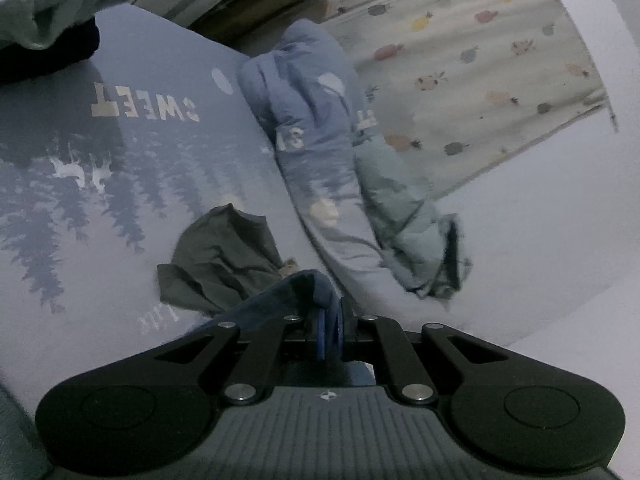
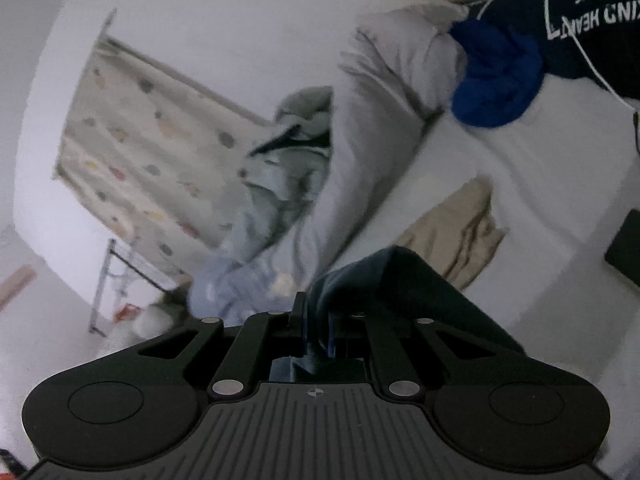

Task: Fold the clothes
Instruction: 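Lift the shirt end with both grippers and fold it over the shirt, then lay the folded shirt down and open both grippers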

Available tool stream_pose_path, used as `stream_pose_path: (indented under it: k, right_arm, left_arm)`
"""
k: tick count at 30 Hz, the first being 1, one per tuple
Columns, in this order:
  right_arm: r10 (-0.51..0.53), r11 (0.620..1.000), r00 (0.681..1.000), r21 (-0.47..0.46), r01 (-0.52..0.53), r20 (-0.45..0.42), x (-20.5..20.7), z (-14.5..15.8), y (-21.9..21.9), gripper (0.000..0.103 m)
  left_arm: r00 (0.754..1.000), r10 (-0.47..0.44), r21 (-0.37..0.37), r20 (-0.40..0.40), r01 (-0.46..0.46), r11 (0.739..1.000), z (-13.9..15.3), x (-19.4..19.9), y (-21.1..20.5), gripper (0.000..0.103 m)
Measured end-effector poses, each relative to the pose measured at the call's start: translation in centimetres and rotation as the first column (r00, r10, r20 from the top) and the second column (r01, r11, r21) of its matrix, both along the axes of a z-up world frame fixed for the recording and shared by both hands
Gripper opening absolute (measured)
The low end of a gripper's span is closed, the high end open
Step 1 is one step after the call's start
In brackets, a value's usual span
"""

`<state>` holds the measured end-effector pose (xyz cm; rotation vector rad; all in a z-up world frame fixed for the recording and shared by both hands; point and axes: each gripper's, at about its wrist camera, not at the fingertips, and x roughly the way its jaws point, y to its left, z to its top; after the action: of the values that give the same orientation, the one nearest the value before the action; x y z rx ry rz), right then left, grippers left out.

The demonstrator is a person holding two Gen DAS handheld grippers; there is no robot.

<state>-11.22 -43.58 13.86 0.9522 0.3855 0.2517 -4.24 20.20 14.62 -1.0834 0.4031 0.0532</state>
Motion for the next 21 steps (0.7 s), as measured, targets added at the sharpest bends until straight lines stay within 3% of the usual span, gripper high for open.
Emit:
stream_pose_path:
  k: [9,17,21]
  right_arm:
    - [0.014,0.999,0.998,-0.030,-0.016,-0.063,9.3,-1.8,-0.1,0.010]
    - [0.042,0.995,0.951,-0.077,-0.069,-0.308,21.1,-10.3,0.8,0.011]
    - [0.056,0.994,0.918,-0.065,-0.089,-0.393,24.8,-13.9,1.2,0.011]
  left_arm:
    - [0.997,-0.016,0.046,-0.071,0.019,0.999,-0.9,9.4,0.1,0.009]
    - [0.957,-0.020,0.083,-0.290,0.046,0.995,-8.5,18.7,-0.3,0.009]
    - [0.932,-0.030,0.108,-0.362,0.073,0.991,-11.7,21.5,0.1,0.010]
